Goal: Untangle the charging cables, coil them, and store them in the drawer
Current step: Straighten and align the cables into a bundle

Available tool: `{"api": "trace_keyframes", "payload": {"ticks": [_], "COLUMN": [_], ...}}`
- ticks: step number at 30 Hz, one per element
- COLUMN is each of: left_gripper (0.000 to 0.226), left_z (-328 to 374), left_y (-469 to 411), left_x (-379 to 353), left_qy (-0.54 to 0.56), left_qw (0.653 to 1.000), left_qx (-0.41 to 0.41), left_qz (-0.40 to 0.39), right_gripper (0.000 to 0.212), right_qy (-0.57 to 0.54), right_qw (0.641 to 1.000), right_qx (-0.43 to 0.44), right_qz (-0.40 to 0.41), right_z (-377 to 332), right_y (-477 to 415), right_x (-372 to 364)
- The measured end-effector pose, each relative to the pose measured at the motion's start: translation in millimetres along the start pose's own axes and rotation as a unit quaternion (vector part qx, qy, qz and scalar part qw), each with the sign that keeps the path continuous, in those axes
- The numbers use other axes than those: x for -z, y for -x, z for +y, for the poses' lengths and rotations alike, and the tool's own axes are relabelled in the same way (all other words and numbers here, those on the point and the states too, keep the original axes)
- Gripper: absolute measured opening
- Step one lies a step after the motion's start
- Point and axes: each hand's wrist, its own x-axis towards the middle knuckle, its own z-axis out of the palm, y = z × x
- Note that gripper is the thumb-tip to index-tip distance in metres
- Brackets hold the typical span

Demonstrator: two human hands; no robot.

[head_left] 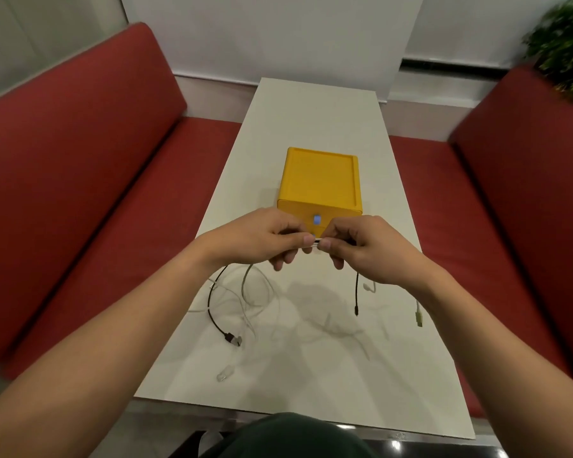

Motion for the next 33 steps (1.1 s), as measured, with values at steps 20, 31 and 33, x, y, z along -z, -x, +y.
{"api": "trace_keyframes", "payload": {"ticks": [20, 31, 33], "left_gripper": [0.022, 0.021, 0.022], "left_z": [37, 30, 31], "left_y": [7, 20, 20], "left_x": [4, 17, 16], "left_qy": [-0.129, -0.17, -0.163], "left_qw": [0.99, 0.983, 0.984], "left_qx": [-0.034, 0.008, 0.012], "left_qz": [0.051, 0.073, 0.074], "right_gripper": [0.015, 0.032, 0.046], "right_qy": [-0.14, 0.133, 0.088], "right_qw": [0.987, 0.986, 0.99], "right_qx": [-0.034, -0.022, -0.06], "right_qz": [-0.078, -0.1, -0.092], "right_z": [12, 43, 52], "right_y": [17, 31, 33], "right_x": [39, 62, 65]}}
